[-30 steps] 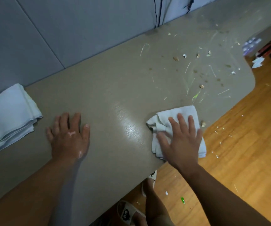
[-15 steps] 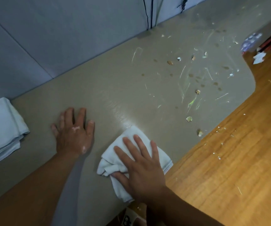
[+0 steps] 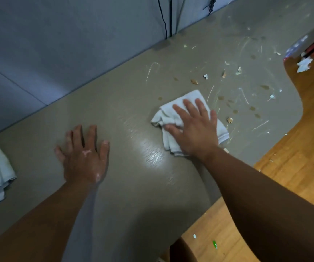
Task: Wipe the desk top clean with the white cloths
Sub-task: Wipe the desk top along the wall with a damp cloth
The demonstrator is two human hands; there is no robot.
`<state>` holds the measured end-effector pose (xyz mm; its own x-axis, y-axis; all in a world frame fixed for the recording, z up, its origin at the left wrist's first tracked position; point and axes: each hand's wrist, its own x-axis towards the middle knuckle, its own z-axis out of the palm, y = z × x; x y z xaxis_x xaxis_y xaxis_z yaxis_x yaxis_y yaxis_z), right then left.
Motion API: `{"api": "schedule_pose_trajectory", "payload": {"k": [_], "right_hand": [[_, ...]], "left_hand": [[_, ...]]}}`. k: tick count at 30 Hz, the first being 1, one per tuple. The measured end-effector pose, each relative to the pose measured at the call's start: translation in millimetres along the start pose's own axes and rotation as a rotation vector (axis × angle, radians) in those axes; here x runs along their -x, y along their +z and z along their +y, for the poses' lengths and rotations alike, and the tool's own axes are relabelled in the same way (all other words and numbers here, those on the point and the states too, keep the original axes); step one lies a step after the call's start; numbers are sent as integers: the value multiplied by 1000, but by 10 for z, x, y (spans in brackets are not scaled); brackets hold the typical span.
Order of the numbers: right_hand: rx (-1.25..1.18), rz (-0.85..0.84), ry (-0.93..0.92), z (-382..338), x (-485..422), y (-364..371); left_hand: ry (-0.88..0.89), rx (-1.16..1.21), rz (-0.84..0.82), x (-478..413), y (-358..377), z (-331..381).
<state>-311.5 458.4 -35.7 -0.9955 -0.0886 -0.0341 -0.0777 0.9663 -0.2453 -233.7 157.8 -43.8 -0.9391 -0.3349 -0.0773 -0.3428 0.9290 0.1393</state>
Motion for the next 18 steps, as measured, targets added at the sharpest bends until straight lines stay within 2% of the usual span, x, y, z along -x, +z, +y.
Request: {"api": "schedule_pose_trajectory", "payload": {"k": [4, 7, 14, 18], "right_hand": [[-52, 5, 183, -100, -246, -18], [-60, 28, 223, -274, -126, -9], [-39, 17, -40, -478, 1123, 115], [-35, -11, -207, -321, 1769, 168]], "left_hand": [[-18, -40, -5, 7, 17, 6], [-22, -50, 0, 5, 17, 7], [-17, -82, -31, -14, -5, 29], [-19, -51, -83, -74, -100, 200]]}}
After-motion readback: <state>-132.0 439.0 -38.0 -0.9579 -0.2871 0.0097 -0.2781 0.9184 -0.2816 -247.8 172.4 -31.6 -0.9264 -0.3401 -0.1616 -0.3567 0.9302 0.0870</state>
